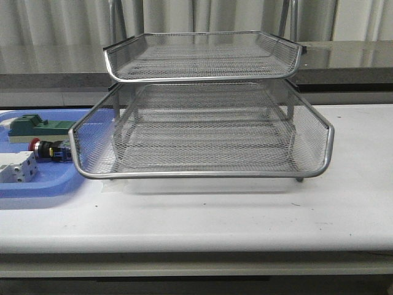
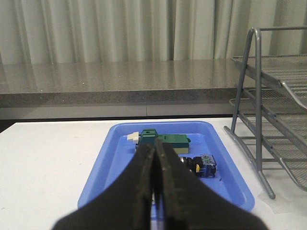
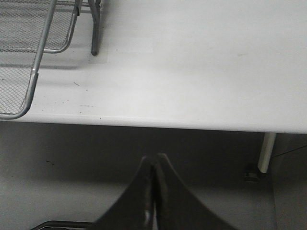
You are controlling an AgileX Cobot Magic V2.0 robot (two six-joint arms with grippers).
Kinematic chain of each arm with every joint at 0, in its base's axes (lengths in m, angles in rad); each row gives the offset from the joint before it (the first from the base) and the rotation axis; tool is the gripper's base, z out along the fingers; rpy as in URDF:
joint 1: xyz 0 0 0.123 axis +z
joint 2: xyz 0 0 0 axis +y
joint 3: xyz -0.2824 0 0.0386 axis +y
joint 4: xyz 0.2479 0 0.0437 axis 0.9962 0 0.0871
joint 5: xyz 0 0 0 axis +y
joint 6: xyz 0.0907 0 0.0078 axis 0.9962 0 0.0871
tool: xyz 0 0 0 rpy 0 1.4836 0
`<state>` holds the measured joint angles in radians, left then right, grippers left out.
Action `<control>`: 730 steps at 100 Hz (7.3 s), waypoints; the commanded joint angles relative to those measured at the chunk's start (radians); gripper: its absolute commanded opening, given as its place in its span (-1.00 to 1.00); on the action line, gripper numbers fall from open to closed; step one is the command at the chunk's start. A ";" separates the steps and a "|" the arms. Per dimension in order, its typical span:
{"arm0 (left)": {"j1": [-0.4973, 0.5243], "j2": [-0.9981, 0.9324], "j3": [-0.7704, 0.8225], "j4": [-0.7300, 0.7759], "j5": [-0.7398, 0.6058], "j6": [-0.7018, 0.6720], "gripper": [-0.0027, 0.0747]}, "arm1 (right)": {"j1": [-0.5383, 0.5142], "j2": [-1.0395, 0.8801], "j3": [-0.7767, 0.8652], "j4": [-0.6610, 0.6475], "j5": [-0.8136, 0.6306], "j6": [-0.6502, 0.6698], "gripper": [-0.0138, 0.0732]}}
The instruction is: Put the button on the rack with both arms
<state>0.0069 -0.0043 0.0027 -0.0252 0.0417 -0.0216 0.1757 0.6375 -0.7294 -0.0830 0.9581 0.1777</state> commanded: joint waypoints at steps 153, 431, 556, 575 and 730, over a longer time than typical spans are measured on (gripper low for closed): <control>-0.003 1.460 -1.250 -0.092 0.677 0.297 -0.08 | 0.001 0.000 -0.034 -0.016 -0.035 -0.002 -0.84; -0.091 2.228 -1.902 -0.197 1.033 1.026 0.69 | 0.001 0.000 -0.034 -0.016 -0.024 -0.002 -0.84; -0.088 2.087 -2.089 -0.147 1.226 0.910 -0.86 | 0.001 0.000 -0.034 -0.016 -0.023 -0.002 -0.84; -0.088 1.973 -2.040 -0.147 1.226 0.905 -0.86 | 0.001 0.000 -0.034 -0.016 -0.023 -0.002 -0.84; -0.625 1.805 -1.648 -0.359 1.070 0.859 -0.49 | 0.001 0.000 -0.034 -0.016 -0.023 -0.002 -0.84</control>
<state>-0.6089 1.8444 -1.6104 -0.3523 1.1379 0.8465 0.1757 0.6375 -0.7294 -0.0830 0.9817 0.1800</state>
